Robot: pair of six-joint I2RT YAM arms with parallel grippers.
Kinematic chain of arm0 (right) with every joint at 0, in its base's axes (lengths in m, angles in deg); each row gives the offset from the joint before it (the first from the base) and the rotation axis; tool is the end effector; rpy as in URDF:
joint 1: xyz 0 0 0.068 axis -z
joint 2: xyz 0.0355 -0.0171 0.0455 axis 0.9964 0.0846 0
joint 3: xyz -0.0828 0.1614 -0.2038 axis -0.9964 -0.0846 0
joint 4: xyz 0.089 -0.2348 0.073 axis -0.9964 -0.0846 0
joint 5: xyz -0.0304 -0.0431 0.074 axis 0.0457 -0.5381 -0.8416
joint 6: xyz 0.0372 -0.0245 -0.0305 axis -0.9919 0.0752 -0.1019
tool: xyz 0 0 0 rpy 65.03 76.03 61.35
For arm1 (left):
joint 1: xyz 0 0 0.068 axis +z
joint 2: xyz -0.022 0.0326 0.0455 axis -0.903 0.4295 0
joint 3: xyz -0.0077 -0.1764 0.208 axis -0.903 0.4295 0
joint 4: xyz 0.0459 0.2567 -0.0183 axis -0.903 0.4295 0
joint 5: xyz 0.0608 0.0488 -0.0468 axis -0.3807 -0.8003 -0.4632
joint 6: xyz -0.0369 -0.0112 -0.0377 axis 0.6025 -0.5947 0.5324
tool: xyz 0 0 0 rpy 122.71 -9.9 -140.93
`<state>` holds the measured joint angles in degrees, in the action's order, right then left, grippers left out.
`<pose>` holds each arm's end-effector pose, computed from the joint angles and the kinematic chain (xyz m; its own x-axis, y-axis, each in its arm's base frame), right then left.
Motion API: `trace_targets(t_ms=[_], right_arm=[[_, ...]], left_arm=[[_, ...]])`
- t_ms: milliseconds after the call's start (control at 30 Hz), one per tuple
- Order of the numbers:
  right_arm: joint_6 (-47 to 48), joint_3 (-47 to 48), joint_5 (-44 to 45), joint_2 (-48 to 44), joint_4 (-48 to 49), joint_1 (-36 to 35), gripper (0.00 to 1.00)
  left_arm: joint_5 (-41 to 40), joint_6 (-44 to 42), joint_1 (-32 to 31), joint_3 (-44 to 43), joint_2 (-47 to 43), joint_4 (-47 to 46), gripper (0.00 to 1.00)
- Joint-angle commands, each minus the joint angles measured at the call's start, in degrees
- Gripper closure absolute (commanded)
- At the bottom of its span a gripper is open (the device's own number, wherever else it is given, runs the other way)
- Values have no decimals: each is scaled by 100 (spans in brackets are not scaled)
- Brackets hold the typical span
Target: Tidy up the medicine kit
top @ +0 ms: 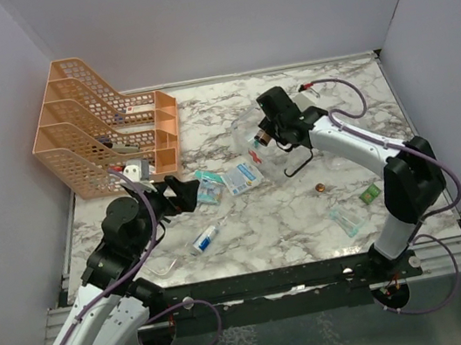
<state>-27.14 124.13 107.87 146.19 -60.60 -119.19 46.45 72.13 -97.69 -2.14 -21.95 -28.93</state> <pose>0.3120 0.1900 0.2726 -0.4185 0.7239 -0.5484 0.5315 0.6849 0.4985 0.1165 -0.0712 0.3138 -0.3262 -0.3299 -0.8858 0.3353 0.8358 -0.4348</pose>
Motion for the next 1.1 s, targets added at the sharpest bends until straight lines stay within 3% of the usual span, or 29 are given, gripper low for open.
trace_targets(t_ms=[0,667,967,1067], right_arm=[[-575,358,163,485,-290,20,71],[-1209,681,-614,1320,-402,32,68],[-1224,691,-598,1576,-296,35,60],[-1096,706,-630,1624,-159,33,53]], left_arm=[[-131,-44,-1,-21,-79,24,1],[-88,-8,3,6,-36,23,1],[-135,-9,5,6,20,45,1],[-149,-9,4,6,39,47,1]])
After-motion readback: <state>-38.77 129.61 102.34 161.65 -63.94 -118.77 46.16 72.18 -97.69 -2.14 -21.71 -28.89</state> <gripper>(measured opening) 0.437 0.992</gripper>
